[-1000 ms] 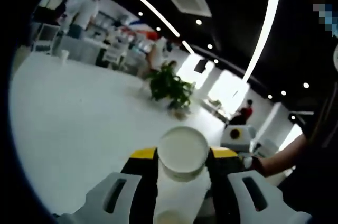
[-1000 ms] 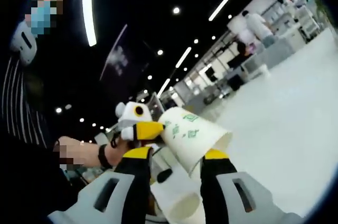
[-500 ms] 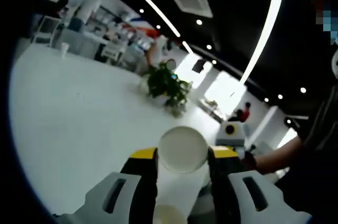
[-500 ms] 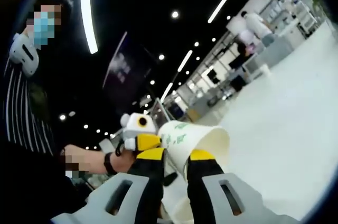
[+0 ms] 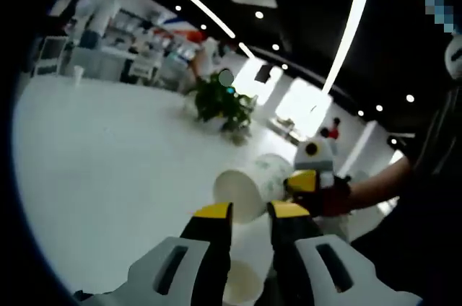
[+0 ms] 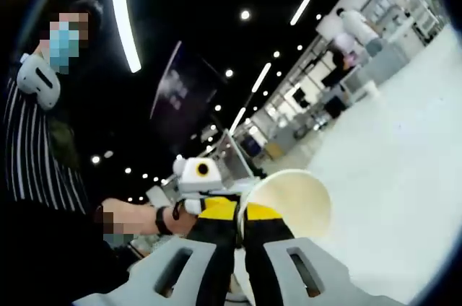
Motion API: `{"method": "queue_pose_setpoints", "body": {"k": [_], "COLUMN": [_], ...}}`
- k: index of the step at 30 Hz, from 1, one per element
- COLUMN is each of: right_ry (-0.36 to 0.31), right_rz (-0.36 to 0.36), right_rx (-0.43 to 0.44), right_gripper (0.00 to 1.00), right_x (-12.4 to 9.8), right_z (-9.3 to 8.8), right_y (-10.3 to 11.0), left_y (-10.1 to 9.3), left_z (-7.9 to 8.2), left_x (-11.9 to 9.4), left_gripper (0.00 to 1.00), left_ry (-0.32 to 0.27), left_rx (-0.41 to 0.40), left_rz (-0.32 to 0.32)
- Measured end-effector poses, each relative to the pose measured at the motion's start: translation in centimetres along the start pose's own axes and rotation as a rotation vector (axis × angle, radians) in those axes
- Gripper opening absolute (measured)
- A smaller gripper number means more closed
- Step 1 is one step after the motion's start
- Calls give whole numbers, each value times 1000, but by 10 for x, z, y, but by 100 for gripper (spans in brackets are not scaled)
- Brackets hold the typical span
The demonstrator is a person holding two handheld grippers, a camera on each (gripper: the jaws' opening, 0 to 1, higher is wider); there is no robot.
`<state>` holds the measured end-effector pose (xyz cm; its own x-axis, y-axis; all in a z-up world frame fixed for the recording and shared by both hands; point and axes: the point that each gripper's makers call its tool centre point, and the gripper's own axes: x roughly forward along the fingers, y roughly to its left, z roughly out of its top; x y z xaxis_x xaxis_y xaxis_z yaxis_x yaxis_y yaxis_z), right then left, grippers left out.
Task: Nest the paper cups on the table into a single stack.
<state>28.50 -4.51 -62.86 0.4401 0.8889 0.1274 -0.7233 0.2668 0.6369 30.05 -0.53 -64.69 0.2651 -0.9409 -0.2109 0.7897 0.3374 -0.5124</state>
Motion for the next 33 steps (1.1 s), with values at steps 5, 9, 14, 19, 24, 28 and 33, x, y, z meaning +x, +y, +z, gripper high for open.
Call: {"method": "queue_pose_setpoints", "body": {"k": [5, 9, 14, 19, 24, 28, 33], "right_ry": [9, 19, 58, 128, 228, 284, 354], "right_rz": [8, 8, 19, 10, 15, 18, -16], "right_rx": [1, 15, 16, -32, -122, -185, -242], "right_gripper": [0, 0, 0, 0, 0, 0, 0], "right_x": [0, 3, 7, 11, 14, 17, 19], "right_z": [0, 1, 1, -3, -9, -10, -14], "right_y": [3, 5, 12, 15, 22, 29, 24], "left_y": [2, 2, 4, 4, 2, 0, 2], "left_z": [-11, -15, -16, -20, -19, -20, -18], "left_x": [-2, -3, -3, -5, -7, -7, -9], "left_gripper": [21, 24, 26, 30, 37, 39, 52], "left_ry": [23, 15, 1, 1, -26, -24, -58], "left_rx": [5, 6, 6, 15, 44, 70, 80], "left_rz": [11, 8, 23, 26, 23, 20, 32]}}
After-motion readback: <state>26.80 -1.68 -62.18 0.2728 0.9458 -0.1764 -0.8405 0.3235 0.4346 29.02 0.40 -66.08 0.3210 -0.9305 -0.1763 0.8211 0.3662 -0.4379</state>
